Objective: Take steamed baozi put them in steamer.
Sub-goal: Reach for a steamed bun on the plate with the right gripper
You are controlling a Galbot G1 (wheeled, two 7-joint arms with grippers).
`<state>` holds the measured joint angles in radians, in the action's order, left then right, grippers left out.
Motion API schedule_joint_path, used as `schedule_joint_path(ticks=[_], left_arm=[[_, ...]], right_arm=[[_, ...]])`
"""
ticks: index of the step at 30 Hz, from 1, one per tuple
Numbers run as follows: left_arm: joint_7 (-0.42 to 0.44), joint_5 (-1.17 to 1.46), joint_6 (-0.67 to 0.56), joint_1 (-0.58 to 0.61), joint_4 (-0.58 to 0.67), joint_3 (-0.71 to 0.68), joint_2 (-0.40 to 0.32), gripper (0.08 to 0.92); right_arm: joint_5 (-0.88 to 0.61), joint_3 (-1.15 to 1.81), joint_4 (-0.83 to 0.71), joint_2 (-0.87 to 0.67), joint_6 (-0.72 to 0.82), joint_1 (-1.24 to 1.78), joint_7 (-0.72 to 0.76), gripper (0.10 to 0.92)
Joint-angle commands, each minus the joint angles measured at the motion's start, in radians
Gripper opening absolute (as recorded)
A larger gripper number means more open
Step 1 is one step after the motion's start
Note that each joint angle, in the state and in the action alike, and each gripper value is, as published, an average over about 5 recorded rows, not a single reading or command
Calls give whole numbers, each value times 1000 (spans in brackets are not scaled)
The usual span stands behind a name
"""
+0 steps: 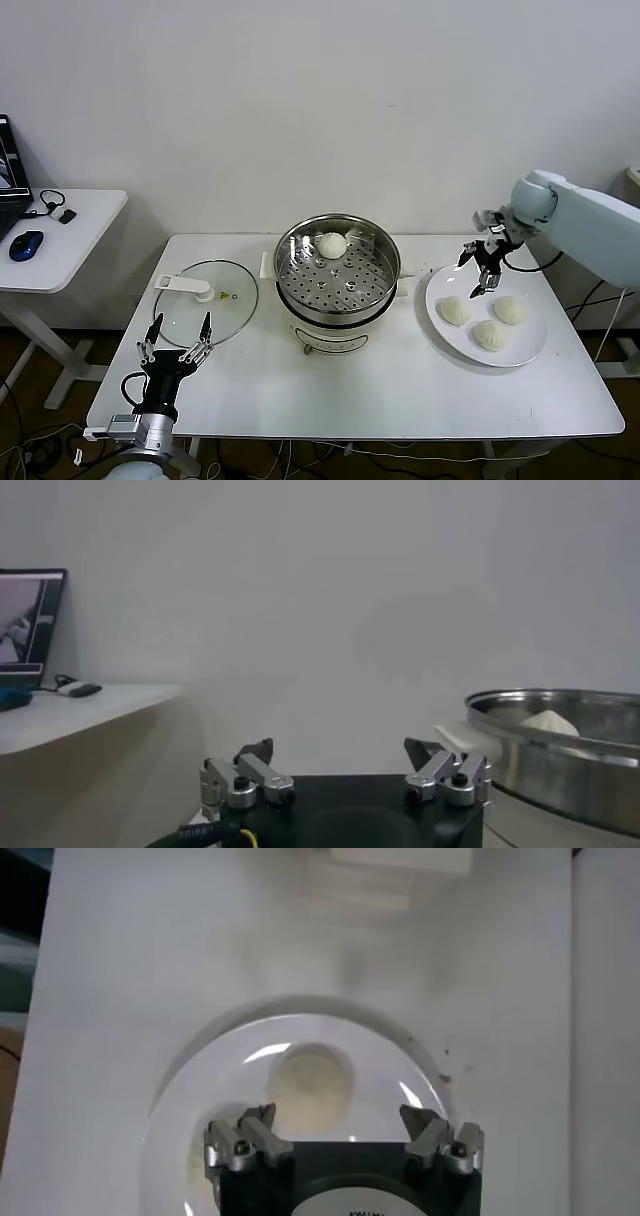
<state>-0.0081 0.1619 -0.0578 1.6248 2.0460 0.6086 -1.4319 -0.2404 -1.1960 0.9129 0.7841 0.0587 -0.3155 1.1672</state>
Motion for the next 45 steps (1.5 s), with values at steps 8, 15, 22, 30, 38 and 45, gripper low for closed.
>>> schedule_joint_path(ticks=[8, 15, 22, 30, 38, 45], left_arm=[[-1, 7, -8, 6, -14, 3, 0, 823], [-2, 7, -10, 7, -19, 3, -2, 823], [-2, 6, -10, 5, -22, 2, -5, 823], [-2, 8, -9, 6, -21, 2, -6, 823], [-3, 9, -9, 8, -21, 2, -8, 823], [-3, 9, -11, 10, -22, 0, -14, 823]], right_arm=[[63, 92, -74, 42, 9, 139, -19, 823], [105, 144, -127, 66, -25, 181, -27, 823], [127, 169, -150, 81, -41, 201, -27, 823], [138, 177, -158, 89, -44, 210, -26, 823], [147, 189, -165, 99, -43, 220, -25, 823], [151, 195, -166, 96, -45, 221, -21, 735]])
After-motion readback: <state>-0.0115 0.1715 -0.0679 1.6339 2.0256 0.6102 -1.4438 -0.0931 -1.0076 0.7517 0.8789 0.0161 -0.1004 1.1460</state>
